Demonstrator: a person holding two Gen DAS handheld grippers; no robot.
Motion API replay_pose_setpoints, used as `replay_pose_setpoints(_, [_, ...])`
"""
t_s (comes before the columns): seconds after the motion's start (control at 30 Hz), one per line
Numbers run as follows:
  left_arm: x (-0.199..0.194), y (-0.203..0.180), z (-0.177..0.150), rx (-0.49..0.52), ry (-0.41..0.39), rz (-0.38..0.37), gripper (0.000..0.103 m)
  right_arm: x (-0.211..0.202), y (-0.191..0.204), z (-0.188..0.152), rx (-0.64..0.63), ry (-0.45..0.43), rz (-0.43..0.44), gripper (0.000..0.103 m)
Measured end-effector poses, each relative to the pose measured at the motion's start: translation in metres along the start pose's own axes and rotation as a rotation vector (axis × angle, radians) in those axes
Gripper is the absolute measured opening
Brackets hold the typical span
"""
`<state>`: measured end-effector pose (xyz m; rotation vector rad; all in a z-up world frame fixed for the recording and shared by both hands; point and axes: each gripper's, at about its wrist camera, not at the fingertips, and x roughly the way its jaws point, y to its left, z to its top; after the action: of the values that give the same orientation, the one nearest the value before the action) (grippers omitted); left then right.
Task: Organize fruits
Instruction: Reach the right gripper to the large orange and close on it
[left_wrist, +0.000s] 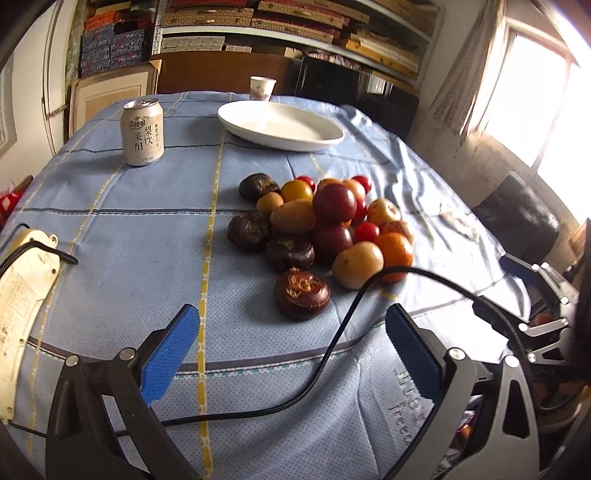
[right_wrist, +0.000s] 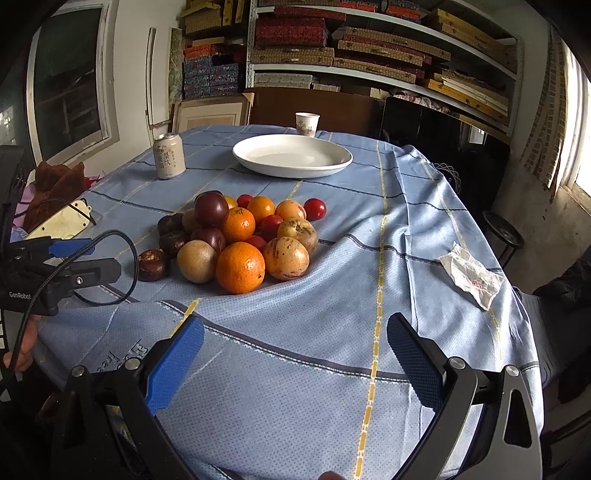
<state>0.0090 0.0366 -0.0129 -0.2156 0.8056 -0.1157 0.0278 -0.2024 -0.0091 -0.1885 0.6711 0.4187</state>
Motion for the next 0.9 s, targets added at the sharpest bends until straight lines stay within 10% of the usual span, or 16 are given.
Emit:
replay_pose_setpoints(0.47, [0.004, 0.028, 0.028, 0.023, -0.046, 0.049, 0.098, 0.046, -0.003, 0.015, 0.097, 0.095, 0.188, 0.099])
replay_pose_setpoints(0.9, [0.023, 0.054, 0.046, 0.011, -0.045, 0.083, 0.098, 0.067, 0.015, 0.015, 0.043, 0.151, 0.183, 0.073])
